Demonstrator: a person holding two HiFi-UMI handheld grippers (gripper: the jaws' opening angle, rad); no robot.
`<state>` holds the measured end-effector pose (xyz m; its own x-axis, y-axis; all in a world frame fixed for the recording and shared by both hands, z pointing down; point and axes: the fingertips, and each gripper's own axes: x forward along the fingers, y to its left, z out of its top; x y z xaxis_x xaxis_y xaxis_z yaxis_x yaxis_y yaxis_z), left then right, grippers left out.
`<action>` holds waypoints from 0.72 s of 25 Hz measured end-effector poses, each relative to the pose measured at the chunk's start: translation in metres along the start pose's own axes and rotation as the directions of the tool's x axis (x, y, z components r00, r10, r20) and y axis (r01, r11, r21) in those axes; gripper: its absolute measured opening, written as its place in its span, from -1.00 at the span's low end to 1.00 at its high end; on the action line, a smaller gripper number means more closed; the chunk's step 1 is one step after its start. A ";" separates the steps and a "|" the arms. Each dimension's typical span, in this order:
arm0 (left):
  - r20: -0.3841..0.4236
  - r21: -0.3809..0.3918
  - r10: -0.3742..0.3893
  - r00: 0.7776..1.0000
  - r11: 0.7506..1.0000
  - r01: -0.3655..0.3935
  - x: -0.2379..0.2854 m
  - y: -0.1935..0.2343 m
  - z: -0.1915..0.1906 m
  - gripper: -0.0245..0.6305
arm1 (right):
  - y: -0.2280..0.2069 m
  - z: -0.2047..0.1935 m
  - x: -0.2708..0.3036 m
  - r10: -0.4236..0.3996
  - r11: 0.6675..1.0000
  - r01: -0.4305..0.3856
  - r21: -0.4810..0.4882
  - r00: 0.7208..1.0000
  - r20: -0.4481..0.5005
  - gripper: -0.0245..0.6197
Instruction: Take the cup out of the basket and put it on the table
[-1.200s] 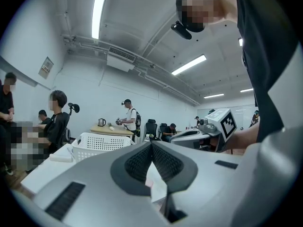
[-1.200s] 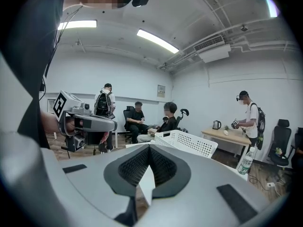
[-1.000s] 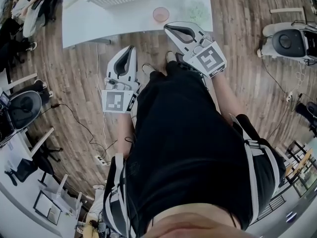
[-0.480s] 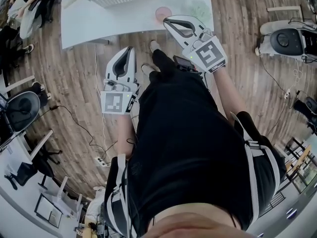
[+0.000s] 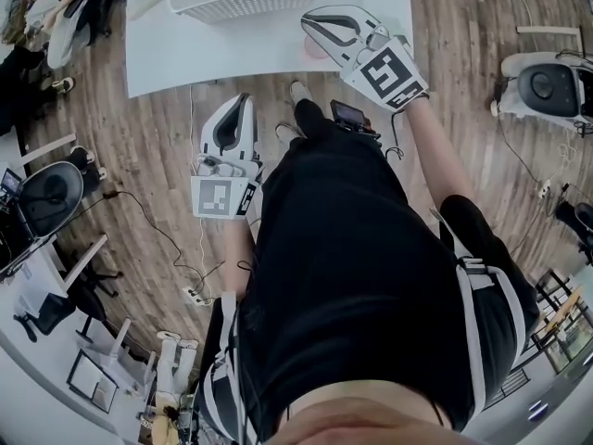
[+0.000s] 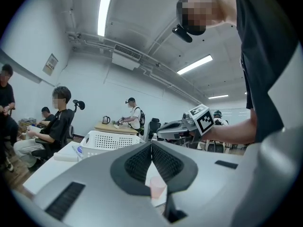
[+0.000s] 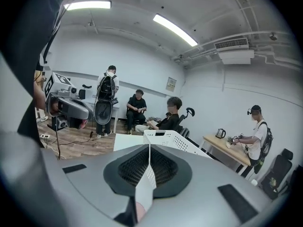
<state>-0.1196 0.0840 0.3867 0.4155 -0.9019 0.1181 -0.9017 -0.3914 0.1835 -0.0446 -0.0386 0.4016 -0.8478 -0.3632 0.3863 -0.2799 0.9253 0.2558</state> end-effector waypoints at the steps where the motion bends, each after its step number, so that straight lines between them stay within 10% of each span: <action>1: -0.002 0.001 0.002 1.000 1.000 -0.002 0.005 0.003 0.002 -0.86 | -0.008 -0.001 0.004 0.004 1.000 -0.004 -0.007 1.000 -0.007 -0.86; 18: -0.024 -0.003 0.057 0.998 0.998 -0.057 0.070 0.048 0.008 -0.86 | -0.107 -0.030 0.085 0.055 0.997 -0.060 -0.056 0.995 -0.087 -0.67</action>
<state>-0.1349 0.0009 0.3956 0.3665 -0.9179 0.1520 -0.9235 -0.3389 0.1797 -0.0726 -0.1718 0.4336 -0.8198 -0.3195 0.4753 -0.2024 0.9380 0.2815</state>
